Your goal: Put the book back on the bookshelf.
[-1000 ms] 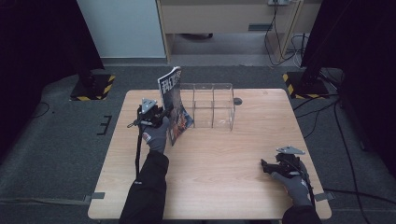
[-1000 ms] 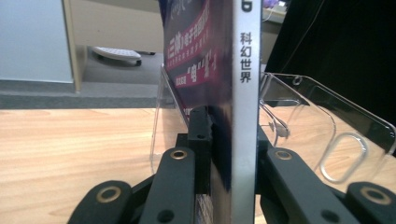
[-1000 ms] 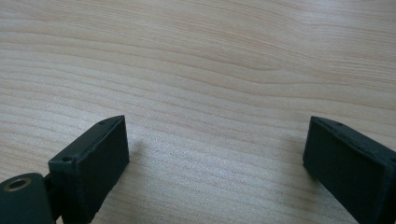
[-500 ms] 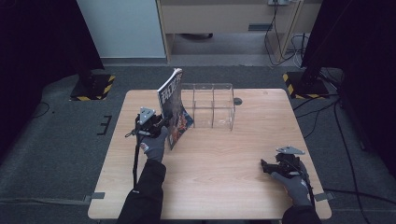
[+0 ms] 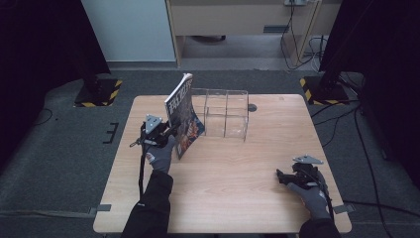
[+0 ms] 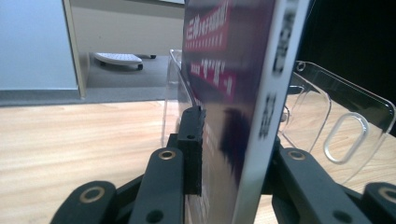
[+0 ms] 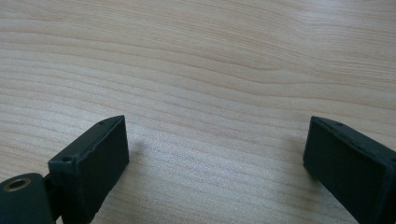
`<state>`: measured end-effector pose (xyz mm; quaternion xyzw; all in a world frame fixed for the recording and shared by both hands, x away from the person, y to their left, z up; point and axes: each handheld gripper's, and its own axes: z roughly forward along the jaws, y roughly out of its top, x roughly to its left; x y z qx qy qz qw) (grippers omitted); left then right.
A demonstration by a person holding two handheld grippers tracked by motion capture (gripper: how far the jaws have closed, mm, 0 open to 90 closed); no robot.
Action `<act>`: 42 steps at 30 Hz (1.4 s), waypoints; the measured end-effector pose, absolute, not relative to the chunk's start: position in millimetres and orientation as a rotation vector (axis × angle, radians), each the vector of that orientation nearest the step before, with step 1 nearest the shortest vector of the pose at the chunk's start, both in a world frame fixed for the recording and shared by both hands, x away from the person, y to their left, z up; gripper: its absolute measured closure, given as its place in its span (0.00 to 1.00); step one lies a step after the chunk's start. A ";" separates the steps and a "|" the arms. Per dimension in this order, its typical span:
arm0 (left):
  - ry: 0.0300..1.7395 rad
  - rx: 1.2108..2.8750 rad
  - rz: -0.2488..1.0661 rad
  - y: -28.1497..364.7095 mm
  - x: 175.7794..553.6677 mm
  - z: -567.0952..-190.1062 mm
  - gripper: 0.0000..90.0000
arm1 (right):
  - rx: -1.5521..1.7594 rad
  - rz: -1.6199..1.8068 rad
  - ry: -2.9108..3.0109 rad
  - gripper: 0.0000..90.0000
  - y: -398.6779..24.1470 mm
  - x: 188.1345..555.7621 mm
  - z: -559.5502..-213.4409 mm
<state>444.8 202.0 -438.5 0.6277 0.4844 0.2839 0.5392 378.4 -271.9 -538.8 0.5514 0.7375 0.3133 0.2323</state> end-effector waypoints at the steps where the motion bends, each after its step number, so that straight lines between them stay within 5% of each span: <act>1: 1.144 1.503 0.692 202.6 447.7 -434.1 0.78 | 1.515 0.861 2.027 0.08 -271.8 378.4 -538.8; 7: 1.142 1.542 0.704 198.1 458.0 -426.1 0.78 | 1.515 0.861 2.026 0.08 -271.7 378.6 -538.9; 13: 1.174 1.560 0.730 193.2 458.6 -423.5 0.91 | 1.519 0.862 2.026 0.07 -271.5 378.5 -538.8; 42: 1.165 1.323 0.732 175.5 490.9 -411.9 0.92 | 1.504 0.860 2.033 0.07 -272.2 379.6 -539.0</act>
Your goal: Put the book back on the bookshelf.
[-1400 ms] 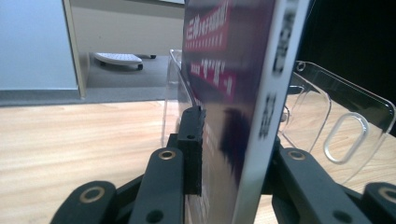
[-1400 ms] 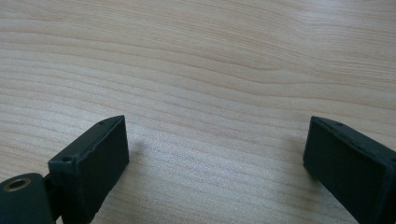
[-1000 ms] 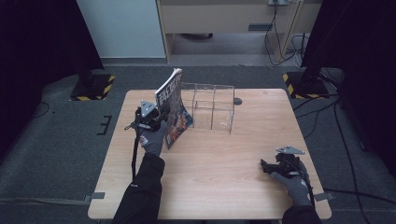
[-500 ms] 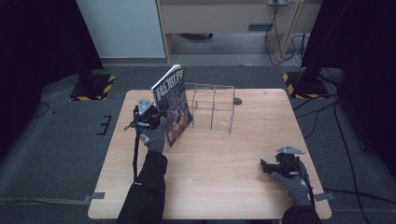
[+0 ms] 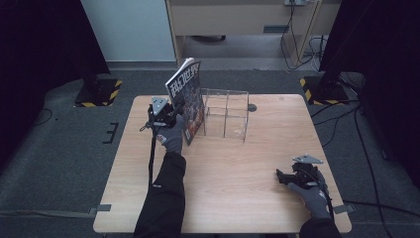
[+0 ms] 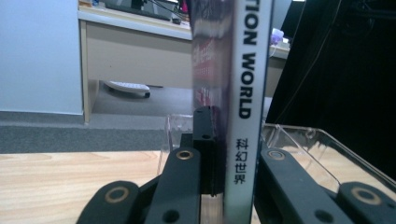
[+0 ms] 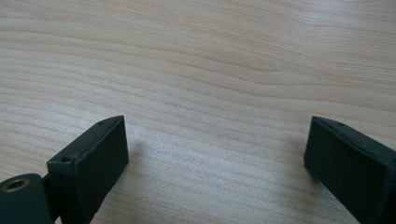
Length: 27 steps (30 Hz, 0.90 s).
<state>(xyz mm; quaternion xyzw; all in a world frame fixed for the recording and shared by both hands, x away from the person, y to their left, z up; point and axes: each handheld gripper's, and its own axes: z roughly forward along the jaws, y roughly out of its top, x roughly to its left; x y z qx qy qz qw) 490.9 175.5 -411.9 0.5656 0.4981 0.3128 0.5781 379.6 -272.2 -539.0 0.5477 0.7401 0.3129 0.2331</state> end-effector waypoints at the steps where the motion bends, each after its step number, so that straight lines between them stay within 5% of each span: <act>1: 1.170 1.309 0.726 175.8 492.9 -412.4 0.92 | 1.505 0.859 2.033 0.07 -272.2 379.6 -539.0; 27: 1.185 1.268 0.682 182.9 503.0 -443.8 0.91 | 1.500 0.868 2.043 0.07 -271.1 377.6 -539.0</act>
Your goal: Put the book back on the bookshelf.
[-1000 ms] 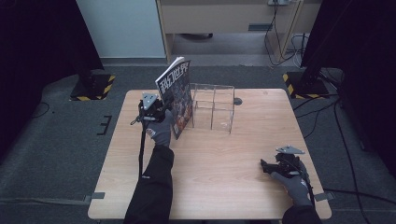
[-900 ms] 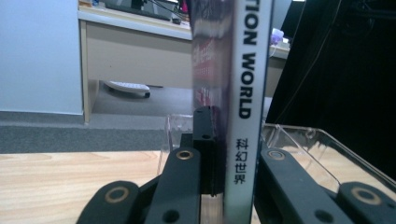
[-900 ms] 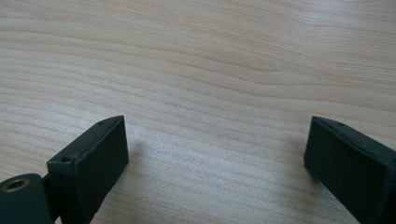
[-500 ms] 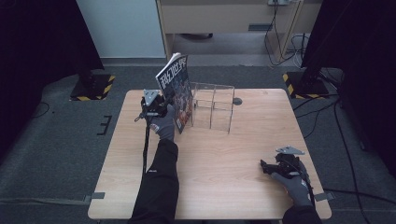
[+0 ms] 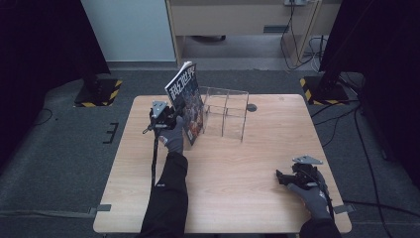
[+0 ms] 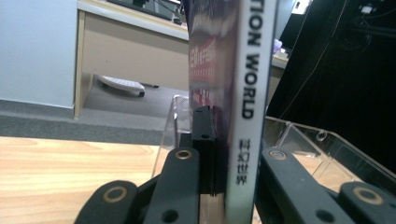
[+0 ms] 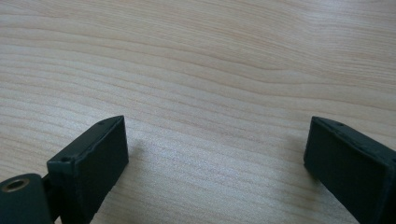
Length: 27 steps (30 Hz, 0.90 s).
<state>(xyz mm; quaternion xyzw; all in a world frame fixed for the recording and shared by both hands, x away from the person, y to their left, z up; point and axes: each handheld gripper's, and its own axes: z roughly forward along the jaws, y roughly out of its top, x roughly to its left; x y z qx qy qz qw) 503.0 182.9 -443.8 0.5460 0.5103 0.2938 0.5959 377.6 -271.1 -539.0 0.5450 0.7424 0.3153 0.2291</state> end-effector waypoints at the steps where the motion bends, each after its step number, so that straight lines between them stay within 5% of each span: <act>1: 1.187 1.275 0.680 184.4 502.6 -444.3 0.90 | 1.503 0.868 2.043 0.07 -270.8 377.4 -539.0; 12: 1.180 1.334 0.674 196.5 496.1 -445.3 0.83 | 1.498 0.865 2.042 0.07 -270.8 377.3 -538.9; 22: 1.148 1.384 0.738 204.4 478.2 -431.0 0.45 | 1.494 0.866 2.048 0.07 -271.0 377.2 -538.9; 27: 1.099 1.441 0.734 206.1 463.5 -423.4 0.37 | 1.493 0.867 2.049 0.07 -271.0 377.3 -538.9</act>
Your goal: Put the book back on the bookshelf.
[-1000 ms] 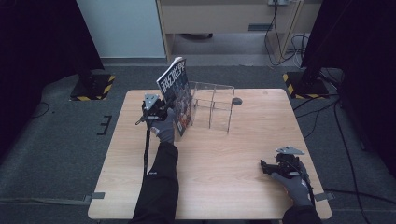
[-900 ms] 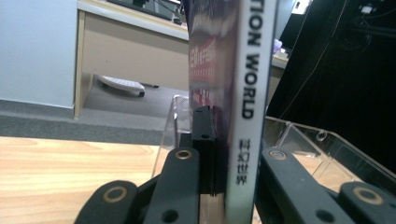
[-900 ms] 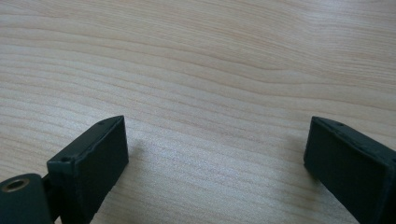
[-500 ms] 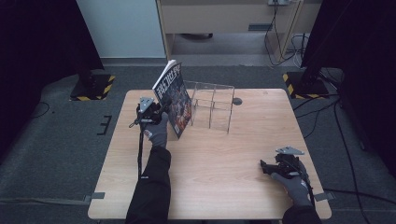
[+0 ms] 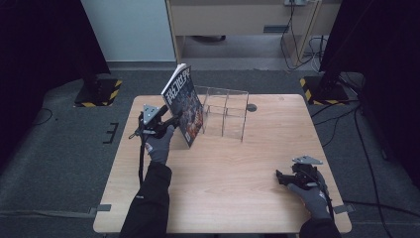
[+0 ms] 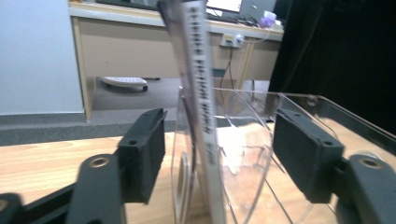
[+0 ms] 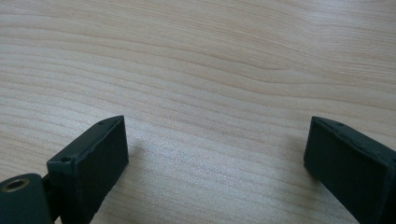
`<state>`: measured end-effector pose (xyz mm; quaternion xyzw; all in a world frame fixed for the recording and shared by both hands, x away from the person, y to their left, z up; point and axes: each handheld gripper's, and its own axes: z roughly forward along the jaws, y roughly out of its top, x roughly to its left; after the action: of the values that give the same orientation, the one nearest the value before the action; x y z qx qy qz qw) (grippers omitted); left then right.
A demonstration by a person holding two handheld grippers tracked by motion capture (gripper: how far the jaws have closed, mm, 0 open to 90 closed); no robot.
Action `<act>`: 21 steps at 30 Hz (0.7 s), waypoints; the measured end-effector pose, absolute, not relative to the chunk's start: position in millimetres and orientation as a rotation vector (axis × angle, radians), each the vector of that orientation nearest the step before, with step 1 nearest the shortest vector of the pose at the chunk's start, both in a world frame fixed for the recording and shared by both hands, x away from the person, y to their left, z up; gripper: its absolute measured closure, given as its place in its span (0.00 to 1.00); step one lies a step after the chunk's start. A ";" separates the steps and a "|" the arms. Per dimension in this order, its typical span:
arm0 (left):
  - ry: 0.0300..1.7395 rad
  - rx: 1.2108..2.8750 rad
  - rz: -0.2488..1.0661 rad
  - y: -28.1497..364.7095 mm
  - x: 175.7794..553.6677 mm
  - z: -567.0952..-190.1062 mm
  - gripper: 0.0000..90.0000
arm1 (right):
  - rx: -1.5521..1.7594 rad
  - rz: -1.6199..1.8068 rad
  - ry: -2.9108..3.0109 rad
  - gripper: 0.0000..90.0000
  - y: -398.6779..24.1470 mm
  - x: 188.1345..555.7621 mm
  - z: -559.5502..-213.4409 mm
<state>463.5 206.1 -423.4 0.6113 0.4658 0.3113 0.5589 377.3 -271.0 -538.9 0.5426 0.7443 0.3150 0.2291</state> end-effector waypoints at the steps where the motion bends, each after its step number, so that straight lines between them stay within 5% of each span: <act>1: 1.091 1.457 0.726 206.3 460.4 -422.5 0.34 | 1.494 0.867 2.048 0.07 -270.9 377.3 -538.9; 21: 1.106 1.652 0.648 230.7 399.8 -421.6 0.26 | 1.495 0.867 2.051 0.07 -270.7 377.3 -538.9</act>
<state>399.8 230.7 -421.6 0.6834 0.4576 0.2683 0.5016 377.3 -270.7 -538.9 0.5428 0.7447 0.3146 0.2277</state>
